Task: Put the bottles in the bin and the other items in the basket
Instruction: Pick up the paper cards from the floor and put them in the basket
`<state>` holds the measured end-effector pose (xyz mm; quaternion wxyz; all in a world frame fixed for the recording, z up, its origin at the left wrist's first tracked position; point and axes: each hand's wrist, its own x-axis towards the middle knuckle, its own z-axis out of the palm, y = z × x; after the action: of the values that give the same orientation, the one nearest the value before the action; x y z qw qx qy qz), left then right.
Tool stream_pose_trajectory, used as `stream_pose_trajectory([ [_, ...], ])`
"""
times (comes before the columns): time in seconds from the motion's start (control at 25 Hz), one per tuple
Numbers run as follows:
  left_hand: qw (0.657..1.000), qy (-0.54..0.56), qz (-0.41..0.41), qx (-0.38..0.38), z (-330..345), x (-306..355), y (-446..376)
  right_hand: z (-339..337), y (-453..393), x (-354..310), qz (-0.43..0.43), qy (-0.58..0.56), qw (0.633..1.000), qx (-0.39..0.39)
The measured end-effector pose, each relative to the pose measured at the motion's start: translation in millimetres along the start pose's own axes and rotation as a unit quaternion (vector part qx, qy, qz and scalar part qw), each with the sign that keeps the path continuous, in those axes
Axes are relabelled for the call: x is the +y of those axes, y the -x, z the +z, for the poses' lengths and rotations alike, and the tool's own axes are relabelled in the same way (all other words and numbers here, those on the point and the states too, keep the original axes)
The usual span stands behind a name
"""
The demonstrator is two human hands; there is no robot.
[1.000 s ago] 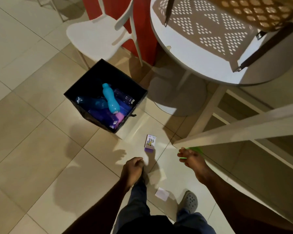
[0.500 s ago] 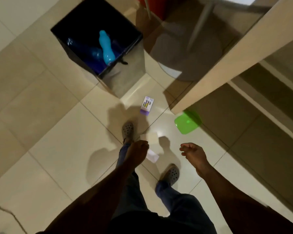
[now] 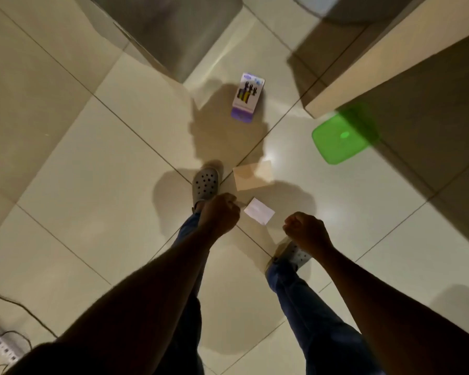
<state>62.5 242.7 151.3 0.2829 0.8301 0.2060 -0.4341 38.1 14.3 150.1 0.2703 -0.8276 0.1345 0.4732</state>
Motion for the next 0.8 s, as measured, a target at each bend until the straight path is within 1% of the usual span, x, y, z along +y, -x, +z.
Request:
stream_pose_trajectory([
  [0.08,0.999,-0.044,-0.013,0.003,16,-16,-47,32,-51,15,-0.027,0.051,0.998,0.002],
  [0.12,0.998,-0.063,-0.004,0.013,25,-26,-69,47,-74,22,-0.036,0.07,0.997,0.006],
  [0.2,0.996,-0.079,0.036,0.033,52,-44,-115,80,-117,35,-0.038,0.094,0.995,0.013],
  [0.28,0.991,-0.099,0.077,0.037,75,-50,-149,111,-150,46,-0.022,0.119,0.993,0.019],
  [0.4,0.979,-0.164,0.119,0.031,107,-56,-197,155,-184,59,-0.024,0.18,0.981,0.065],
  [0.48,0.968,-0.2,0.14,0.048,122,-56,-219,179,-198,67,-0.023,0.202,0.974,0.098],
  [0.64,0.95,-0.245,0.163,0.106,140,-56,-254,209,-216,72,0.008,0.19,0.968,0.163],
  [0.68,0.945,-0.254,0.166,0.119,142,-55,-259,212,-218,71,0.01,0.183,0.969,0.168],
  [0.8,0.935,-0.273,0.172,0.147,149,-57,-270,216,-219,73,0.015,0.154,0.977,0.15],
])
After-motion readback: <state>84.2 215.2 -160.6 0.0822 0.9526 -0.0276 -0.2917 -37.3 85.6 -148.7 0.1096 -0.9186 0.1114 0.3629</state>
